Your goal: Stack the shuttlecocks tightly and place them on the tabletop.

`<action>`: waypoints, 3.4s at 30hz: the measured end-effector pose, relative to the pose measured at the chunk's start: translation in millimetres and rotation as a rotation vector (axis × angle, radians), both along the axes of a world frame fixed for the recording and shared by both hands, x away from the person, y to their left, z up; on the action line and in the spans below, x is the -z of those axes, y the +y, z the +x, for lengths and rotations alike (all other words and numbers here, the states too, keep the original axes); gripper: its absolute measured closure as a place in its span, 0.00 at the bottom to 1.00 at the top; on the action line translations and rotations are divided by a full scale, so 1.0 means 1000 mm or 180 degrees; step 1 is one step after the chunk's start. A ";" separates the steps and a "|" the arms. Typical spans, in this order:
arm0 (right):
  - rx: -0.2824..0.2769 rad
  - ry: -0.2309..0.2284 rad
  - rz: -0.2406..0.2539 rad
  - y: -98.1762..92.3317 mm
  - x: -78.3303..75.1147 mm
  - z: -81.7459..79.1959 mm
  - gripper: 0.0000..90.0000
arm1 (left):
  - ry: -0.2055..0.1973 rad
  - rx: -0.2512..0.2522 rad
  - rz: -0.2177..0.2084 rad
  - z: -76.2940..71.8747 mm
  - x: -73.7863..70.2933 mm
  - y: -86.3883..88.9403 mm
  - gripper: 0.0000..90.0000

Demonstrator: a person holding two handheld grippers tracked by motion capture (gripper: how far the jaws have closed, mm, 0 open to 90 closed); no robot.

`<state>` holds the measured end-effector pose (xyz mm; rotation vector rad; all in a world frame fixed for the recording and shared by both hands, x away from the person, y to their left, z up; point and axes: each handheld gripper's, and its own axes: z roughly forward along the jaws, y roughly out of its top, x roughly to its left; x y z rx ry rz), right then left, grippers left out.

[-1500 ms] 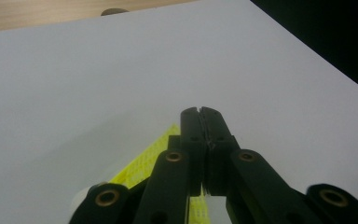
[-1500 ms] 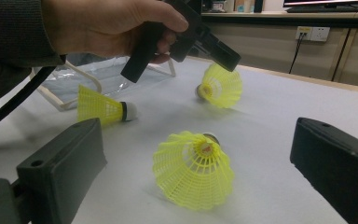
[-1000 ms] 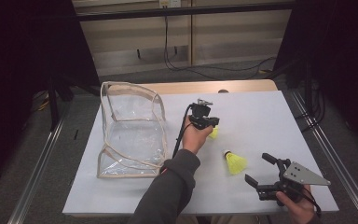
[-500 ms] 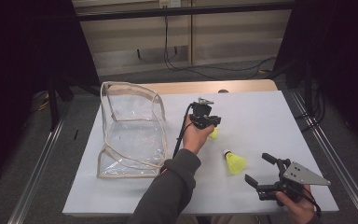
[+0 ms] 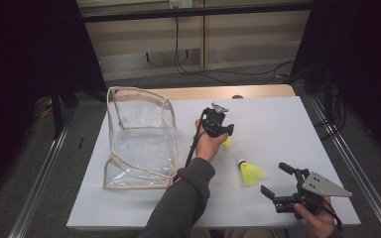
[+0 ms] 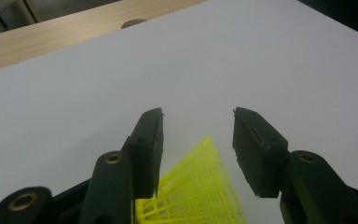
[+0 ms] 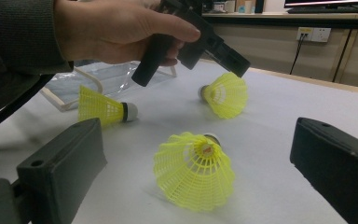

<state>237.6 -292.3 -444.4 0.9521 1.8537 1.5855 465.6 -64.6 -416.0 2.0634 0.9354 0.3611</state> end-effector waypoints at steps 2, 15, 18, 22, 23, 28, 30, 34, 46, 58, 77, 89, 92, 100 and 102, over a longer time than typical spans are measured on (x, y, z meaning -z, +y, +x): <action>-0.0002 0.0000 0.0002 0.000 0.000 0.000 0.03 | -0.0002 -0.0016 0.0079 0.001 0.002 0.000 0.62; 0.0002 -0.0013 0.0018 -0.001 -0.001 0.000 0.03 | 0.0117 -0.0194 0.0090 0.010 0.005 0.010 0.92; 0.0002 -0.0006 0.0019 -0.001 0.000 0.000 0.03 | 0.0099 -0.0218 0.0124 0.010 0.001 0.010 0.97; 0.0006 -0.0011 0.0018 -0.001 0.000 0.000 0.03 | 0.0093 -0.0271 0.0079 0.012 -0.002 0.015 1.00; 0.0005 -0.0011 0.0018 -0.001 0.000 0.000 0.03 | 0.0091 -0.0274 0.0093 0.012 -0.003 0.017 1.00; 0.0008 -0.0013 0.0014 -0.001 0.000 0.000 0.03 | 0.0079 -0.0354 0.0039 0.013 -0.008 0.022 1.00; 0.0006 -0.0007 0.0015 -0.001 0.000 0.000 0.03 | 0.0077 -0.0396 0.0024 0.013 -0.010 0.024 1.00; 0.0003 -0.0013 0.0018 -0.001 0.000 0.000 0.03 | 0.0090 -0.0456 0.0063 0.013 -0.013 0.028 1.00; 0.0010 -0.0025 0.0017 -0.001 -0.001 0.000 0.03 | 0.0065 -0.0519 0.0065 0.015 -0.010 0.027 1.00; 0.0010 -0.0026 0.0017 -0.001 -0.001 -0.001 0.03 | 0.0031 -0.0558 0.0086 0.017 -0.008 0.029 0.93; 0.0005 -0.0033 0.0020 -0.002 -0.001 -0.001 0.03 | 0.0031 -0.0547 0.0285 0.014 -0.012 0.031 1.00; 0.0000 -0.0028 0.0031 -0.002 -0.001 -0.001 0.03 | 0.0038 -0.0578 0.0348 0.012 -0.009 0.031 1.00; -0.0002 -0.0028 0.0027 -0.002 -0.001 -0.001 0.03 | 0.0065 -0.0606 0.0344 0.012 -0.009 0.033 1.00; 0.0000 -0.0051 0.0022 -0.001 -0.001 -0.001 0.03 | 0.0128 -0.0596 0.0274 0.012 -0.007 0.035 1.00; -0.0002 -0.0054 0.0017 -0.002 -0.002 -0.001 0.03 | 0.0148 -0.0577 0.0251 0.011 -0.006 0.035 1.00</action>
